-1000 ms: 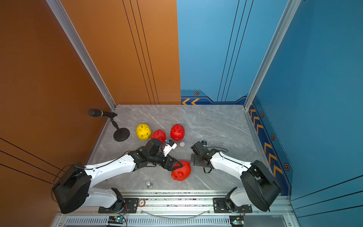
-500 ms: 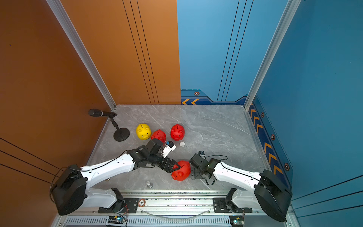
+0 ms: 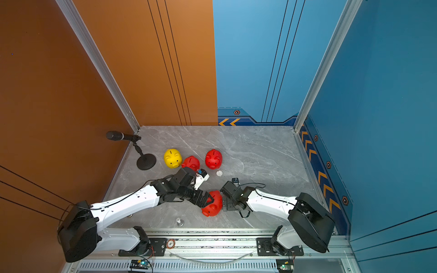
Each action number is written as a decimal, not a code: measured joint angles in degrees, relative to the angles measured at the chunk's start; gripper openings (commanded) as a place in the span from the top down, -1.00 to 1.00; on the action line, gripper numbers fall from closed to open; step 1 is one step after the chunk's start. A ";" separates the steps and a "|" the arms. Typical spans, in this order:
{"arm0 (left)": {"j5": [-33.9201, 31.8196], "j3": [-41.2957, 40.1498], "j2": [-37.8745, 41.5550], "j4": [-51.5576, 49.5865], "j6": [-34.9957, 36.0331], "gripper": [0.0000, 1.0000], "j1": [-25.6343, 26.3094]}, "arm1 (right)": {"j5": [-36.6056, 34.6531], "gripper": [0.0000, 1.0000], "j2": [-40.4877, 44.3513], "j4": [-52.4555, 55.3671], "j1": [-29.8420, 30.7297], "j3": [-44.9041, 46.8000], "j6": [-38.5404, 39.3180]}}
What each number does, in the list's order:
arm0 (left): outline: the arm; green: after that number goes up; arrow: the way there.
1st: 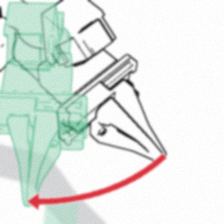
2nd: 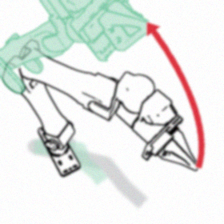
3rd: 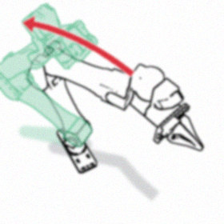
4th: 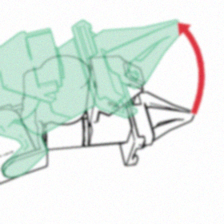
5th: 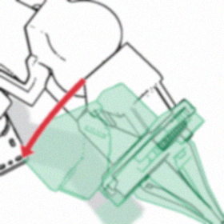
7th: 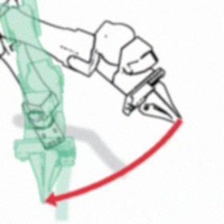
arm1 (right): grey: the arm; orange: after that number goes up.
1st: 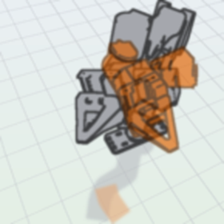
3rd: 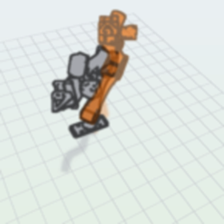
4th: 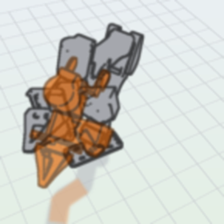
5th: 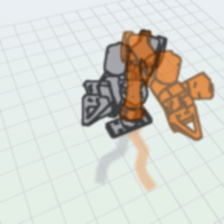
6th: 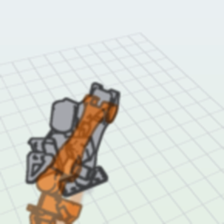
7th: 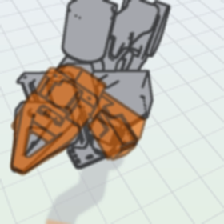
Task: Open piggy banks
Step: Adjust the piggy bank at the center of the board.
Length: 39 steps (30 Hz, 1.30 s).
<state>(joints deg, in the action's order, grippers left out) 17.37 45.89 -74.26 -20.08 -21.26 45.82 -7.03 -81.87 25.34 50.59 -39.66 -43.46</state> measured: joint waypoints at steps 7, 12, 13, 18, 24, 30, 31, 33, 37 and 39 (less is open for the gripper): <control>-3.34 2.82 0.66 -4.72 -1.09 -0.95 2.12 | 0.59 -0.99 -0.42 -3.02 -5.70 -0.35 4.15; -8.24 8.74 -0.70 -10.93 -2.21 -0.95 4.96 | 0.59 -1.00 -0.07 -4.28 -9.07 -0.24 7.30; -9.18 9.99 -1.36 -12.17 -2.51 -0.95 5.40 | 0.59 -0.99 0.02 -4.63 -9.42 -0.17 7.74; -12.81 14.99 -5.40 -18.27 -4.26 -0.95 8.07 | 0.79 -1.00 0.26 -6.58 -11.96 0.48 10.10; -15.58 18.86 -9.86 -22.99 -6.95 -0.95 12.26 | 1.90 -0.99 0.24 -8.11 -14.88 0.63 12.66; -17.33 21.16 -13.51 -25.44 -9.07 -0.95 14.43 | 3.61 -0.99 0.26 -10.03 -16.31 0.96 14.36; -17.53 21.53 -14.08 -25.83 -9.29 -0.95 14.73 | 3.93 -0.99 0.26 -10.23 -16.52 1.16 14.62; -17.90 22.10 -14.93 -26.47 -9.70 -0.95 15.13 | 4.33 -0.99 0.28 -10.75 -16.98 1.68 15.06; -18.58 22.53 -16.35 -27.19 -10.12 -0.96 15.37 | 5.16 -0.99 0.85 -11.02 -18.05 2.38 15.37; -18.93 22.53 -16.90 -27.47 -10.14 -1.00 15.37 | 5.46 -0.99 1.55 -11.13 -18.38 2.62 15.56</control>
<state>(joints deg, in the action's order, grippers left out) -1.56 68.42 -91.15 -47.55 -31.40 61.19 -1.56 -80.31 14.22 32.21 -37.04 -27.90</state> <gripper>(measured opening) 0.983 0.996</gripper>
